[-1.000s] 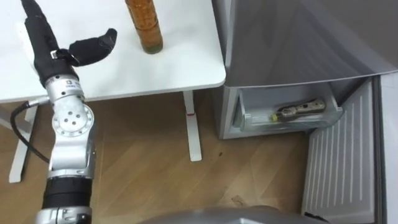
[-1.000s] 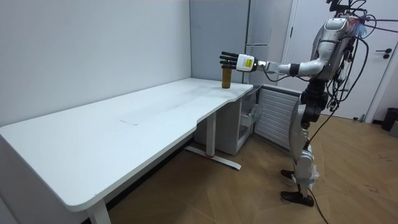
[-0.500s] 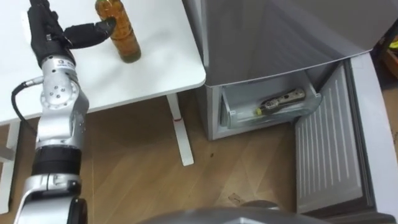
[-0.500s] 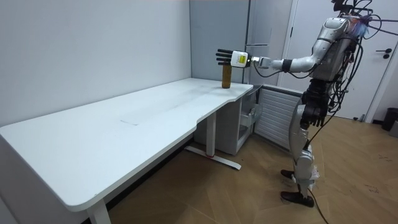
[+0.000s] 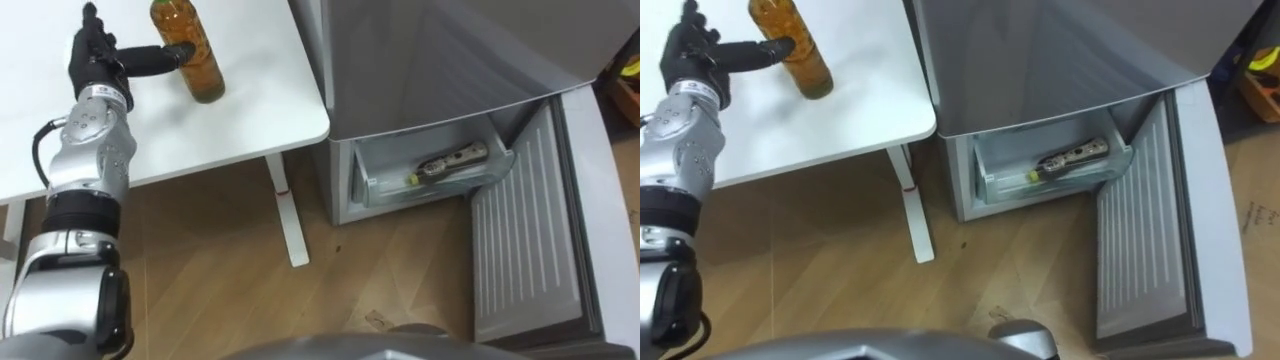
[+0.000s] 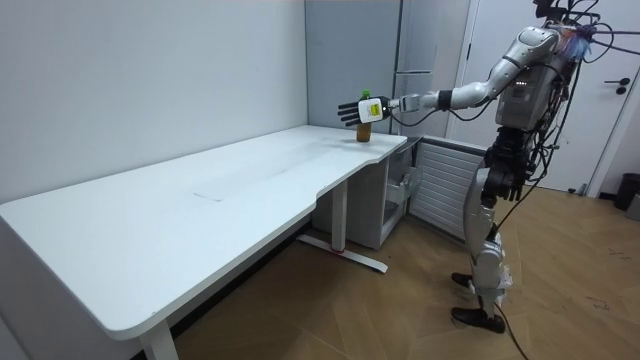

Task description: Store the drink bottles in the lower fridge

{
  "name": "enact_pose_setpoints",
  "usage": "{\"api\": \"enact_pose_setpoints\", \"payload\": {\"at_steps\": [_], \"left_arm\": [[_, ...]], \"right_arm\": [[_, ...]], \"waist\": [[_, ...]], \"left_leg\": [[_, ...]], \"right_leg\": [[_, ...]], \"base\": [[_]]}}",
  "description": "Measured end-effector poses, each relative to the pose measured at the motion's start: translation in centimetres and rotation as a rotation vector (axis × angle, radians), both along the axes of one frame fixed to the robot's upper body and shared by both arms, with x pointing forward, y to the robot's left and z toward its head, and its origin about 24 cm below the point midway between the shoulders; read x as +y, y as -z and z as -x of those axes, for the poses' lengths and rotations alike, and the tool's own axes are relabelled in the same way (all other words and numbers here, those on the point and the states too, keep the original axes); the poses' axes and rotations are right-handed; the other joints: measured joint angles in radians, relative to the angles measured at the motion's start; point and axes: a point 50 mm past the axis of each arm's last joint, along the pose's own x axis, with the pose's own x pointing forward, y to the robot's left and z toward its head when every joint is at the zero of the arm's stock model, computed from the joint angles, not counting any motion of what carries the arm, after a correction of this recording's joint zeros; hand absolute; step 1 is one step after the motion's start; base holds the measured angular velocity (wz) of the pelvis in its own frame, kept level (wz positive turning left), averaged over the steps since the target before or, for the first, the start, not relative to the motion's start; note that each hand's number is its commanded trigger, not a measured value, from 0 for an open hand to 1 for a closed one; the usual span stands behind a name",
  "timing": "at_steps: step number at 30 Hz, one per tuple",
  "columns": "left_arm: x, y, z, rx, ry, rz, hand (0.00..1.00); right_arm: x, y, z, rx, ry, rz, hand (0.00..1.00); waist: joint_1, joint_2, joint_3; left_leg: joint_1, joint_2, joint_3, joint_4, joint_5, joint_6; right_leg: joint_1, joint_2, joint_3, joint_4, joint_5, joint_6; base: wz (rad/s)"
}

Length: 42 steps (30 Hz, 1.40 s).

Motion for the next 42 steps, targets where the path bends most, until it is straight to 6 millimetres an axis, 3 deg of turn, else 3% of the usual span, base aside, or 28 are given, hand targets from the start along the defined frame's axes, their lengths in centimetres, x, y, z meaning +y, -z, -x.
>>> {"api": "enact_pose_setpoints", "payload": {"at_steps": [8, 20, 42], "left_arm": [[1.2, -1.4, -0.4, -0.021, 0.024, -0.032, 0.00], [0.6, -1.1, -0.5, -0.015, 0.079, -0.016, 0.00], [-0.1, -1.8, -1.0, -0.063, 0.172, 0.055, 0.00]], "right_arm": [[-0.2, -0.1, 0.1, 0.003, -0.004, 0.032, 0.00], [-0.2, -0.1, -0.4, -0.016, 0.019, 0.050, 0.00], [-0.3, -0.1, -0.2, -0.004, 0.020, 0.065, 0.00]], "waist": [[0.001, 0.002, -0.0021], [-0.006, 0.005, 0.0052], [-0.029, -0.006, 0.0068]], "left_leg": [[-0.013, 0.000, -0.002, 0.006, -0.001, 0.000], [-0.017, 0.000, -0.006, 0.004, -0.001, 0.000], [-0.016, -0.001, -0.006, 0.013, 0.000, 0.000]], "right_leg": [[-0.010, 0.000, 0.000, 0.003, 0.000, -0.001], [-0.011, -0.002, -0.004, -0.002, 0.000, 0.000], [-0.012, -0.001, 0.012, 0.000, 0.000, 0.000]], "base": [[0.00], [0.00], [-0.01]]}}
